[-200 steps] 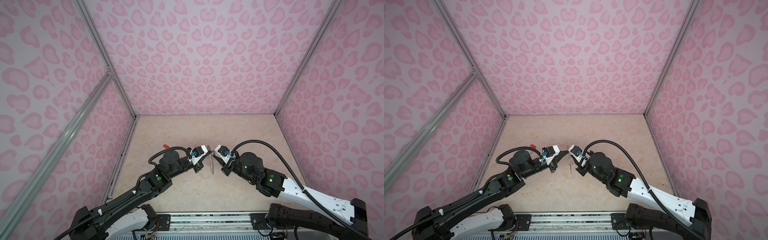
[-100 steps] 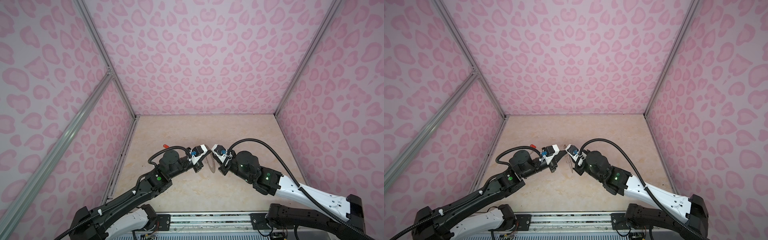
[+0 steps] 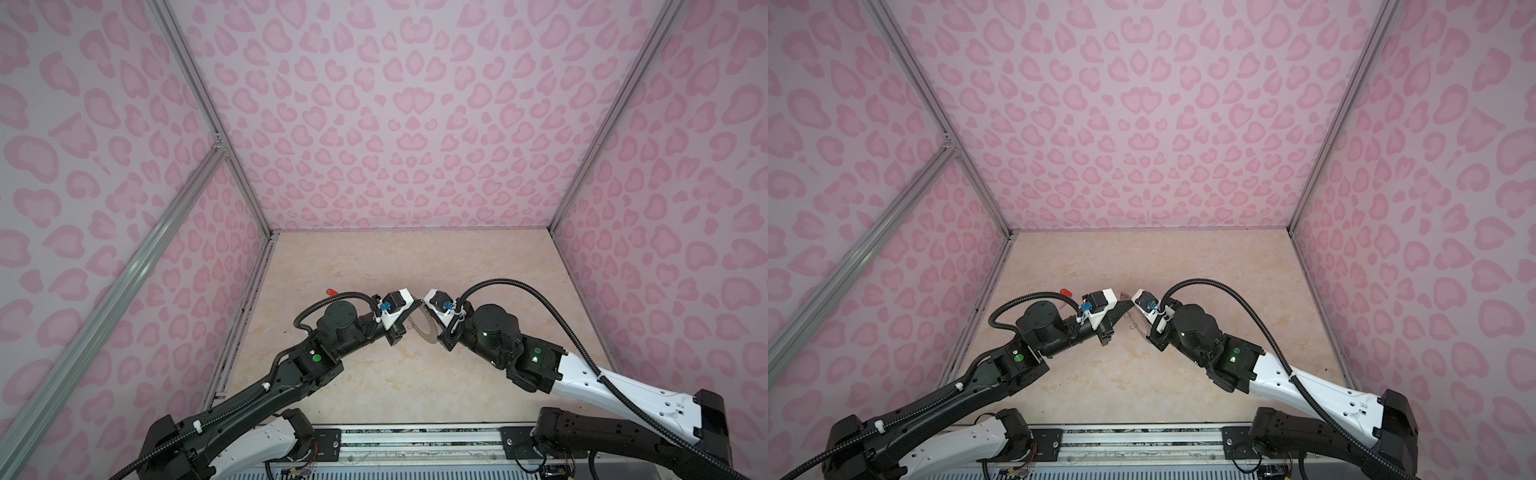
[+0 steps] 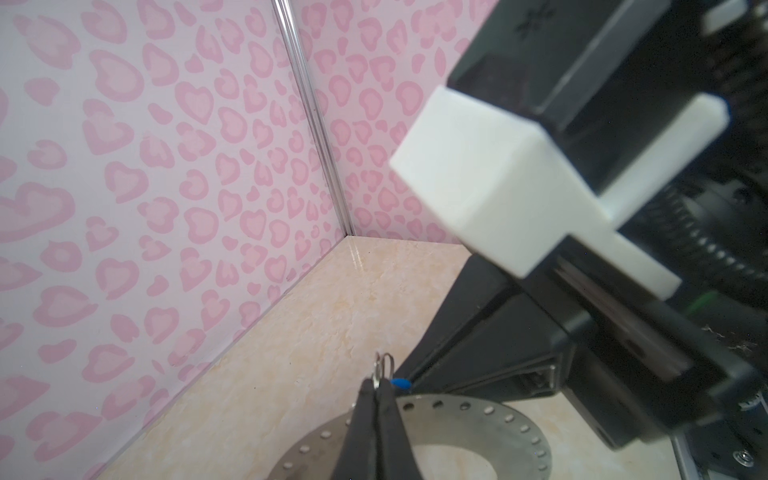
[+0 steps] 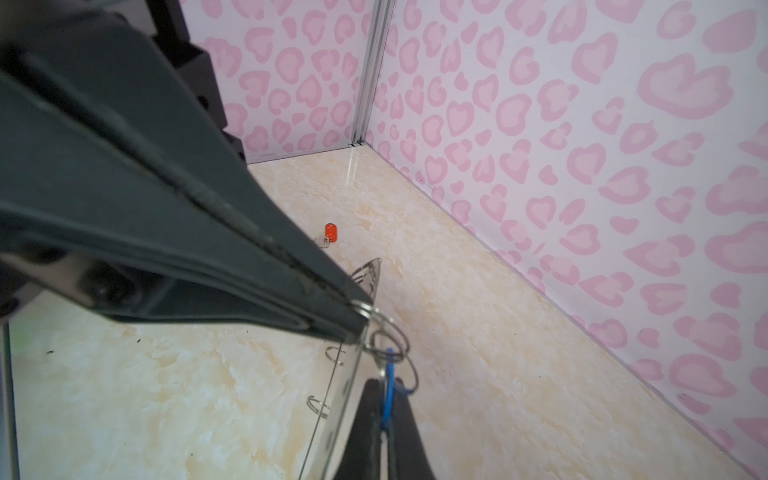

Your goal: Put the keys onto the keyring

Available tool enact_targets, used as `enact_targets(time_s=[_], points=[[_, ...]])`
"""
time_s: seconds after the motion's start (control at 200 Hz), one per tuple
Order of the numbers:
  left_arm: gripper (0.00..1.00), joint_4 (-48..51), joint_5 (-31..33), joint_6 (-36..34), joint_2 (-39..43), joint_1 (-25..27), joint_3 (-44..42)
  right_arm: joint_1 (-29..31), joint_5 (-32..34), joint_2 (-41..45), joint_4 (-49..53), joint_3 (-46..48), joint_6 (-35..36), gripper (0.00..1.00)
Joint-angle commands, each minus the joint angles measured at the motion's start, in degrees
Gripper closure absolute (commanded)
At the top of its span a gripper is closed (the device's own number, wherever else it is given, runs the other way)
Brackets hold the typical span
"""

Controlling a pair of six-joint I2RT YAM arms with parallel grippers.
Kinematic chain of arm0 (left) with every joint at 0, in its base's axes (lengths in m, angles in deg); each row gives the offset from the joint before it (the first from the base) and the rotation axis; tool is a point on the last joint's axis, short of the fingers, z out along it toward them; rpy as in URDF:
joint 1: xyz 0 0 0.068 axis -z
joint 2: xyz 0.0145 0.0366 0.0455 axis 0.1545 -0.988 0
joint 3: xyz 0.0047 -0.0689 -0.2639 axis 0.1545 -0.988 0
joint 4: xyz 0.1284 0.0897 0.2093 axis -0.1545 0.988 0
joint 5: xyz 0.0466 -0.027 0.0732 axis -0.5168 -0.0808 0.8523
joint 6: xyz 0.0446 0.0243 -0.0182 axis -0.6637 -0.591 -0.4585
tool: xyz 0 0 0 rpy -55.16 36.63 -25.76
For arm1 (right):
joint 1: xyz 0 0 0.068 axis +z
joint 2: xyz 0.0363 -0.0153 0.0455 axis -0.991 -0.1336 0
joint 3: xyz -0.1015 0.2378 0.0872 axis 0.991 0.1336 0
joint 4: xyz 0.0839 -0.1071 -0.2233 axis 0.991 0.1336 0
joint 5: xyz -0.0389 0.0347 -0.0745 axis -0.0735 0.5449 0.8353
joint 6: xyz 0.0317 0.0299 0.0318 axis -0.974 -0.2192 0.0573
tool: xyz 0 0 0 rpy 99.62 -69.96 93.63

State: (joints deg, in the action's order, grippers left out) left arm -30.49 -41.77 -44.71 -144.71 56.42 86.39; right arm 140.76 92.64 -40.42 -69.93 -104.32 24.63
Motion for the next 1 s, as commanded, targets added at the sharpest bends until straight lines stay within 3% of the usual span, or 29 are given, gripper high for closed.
enact_targets(time_s=[0.0,0.46,0.575,0.725,0.825,0.995], points=[[0.97,-4.2,0.5,0.8,0.5,0.0,0.2,0.3,0.5,0.2,-0.7,0.8,2.3,1.00],[0.97,-6.5,-0.5,1.7,0.3,-0.1,-0.5,1.4,0.5,2.0,-1.6,3.5,7.7,1.00],[0.97,-6.6,-1.4,1.5,0.5,-0.3,-1.0,1.3,1.1,3.7,0.1,3.8,8.8,0.81],[0.97,-6.4,-4.4,1.3,0.9,-0.8,-1.7,-0.7,-0.4,7.4,4.6,3.8,9.3,0.74],[0.97,-6.3,-7.0,1.6,0.8,-1.2,-1.9,-3.3,-5.0,10.4,7.3,3.7,9.5,0.73],[0.97,-5.5,-11.0,1.3,0.3,-1.6,-1.6,-10.0,-20.3,13.3,10.2,1.7,9.6,0.75]])
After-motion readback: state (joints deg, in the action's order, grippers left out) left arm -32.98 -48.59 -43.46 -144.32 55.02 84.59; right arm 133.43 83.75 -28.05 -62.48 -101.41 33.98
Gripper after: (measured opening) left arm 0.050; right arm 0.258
